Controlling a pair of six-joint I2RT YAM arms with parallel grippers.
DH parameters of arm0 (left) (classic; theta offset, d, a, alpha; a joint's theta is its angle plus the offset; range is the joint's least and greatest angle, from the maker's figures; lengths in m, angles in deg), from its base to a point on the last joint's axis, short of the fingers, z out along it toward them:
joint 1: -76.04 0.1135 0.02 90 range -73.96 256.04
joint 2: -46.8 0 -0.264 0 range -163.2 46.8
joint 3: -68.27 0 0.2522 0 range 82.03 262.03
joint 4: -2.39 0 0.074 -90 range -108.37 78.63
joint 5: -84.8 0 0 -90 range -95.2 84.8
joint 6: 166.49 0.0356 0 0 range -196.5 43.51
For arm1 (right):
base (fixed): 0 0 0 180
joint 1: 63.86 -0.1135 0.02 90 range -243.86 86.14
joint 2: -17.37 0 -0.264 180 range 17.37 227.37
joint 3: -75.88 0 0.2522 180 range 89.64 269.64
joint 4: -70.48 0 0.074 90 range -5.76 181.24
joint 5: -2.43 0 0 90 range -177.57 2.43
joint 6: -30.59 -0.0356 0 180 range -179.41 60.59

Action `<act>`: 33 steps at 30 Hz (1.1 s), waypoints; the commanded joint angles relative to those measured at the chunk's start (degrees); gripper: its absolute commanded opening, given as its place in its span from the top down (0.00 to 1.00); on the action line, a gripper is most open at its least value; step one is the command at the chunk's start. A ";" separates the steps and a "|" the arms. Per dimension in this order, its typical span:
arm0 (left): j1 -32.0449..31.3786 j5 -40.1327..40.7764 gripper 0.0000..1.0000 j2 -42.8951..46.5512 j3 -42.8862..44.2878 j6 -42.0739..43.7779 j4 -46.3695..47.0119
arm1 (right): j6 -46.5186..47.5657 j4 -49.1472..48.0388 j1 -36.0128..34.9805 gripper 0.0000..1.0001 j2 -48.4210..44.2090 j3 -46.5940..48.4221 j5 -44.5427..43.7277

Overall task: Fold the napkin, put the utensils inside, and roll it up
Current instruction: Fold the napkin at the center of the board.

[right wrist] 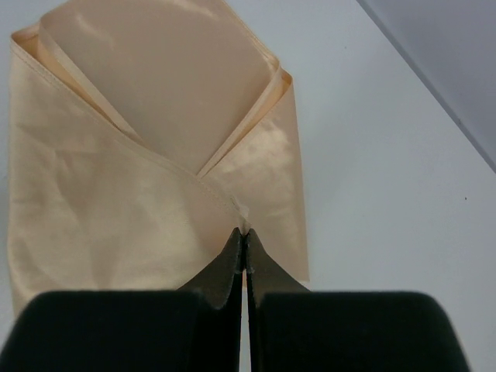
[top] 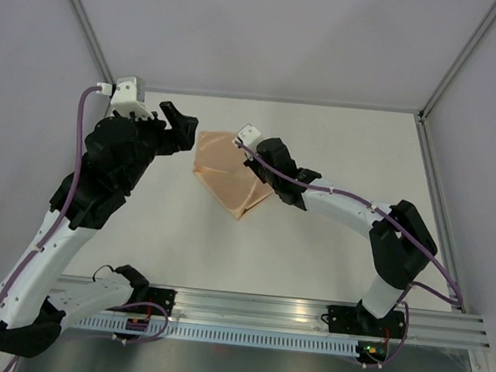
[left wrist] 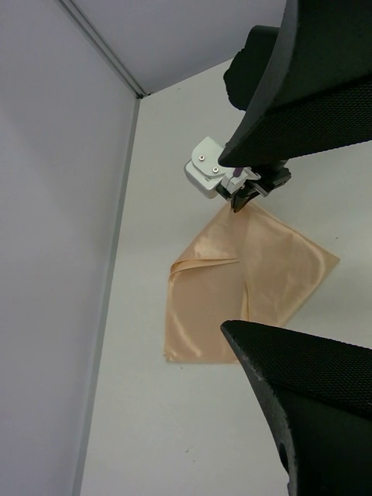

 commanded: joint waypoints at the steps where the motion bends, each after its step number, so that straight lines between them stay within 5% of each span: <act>1: 0.06 -1.64 0.16 -0.12 -0.77 0.06 2.84 | 0.05 -0.62 1.04 0.99 -1.88 -1.37 -2.07; 33: 0.76 -8.67 0.16 -5.48 -10.78 -1.43 8.03 | -0.91 1.58 6.40 1.00 8.75 -1.46 -0.67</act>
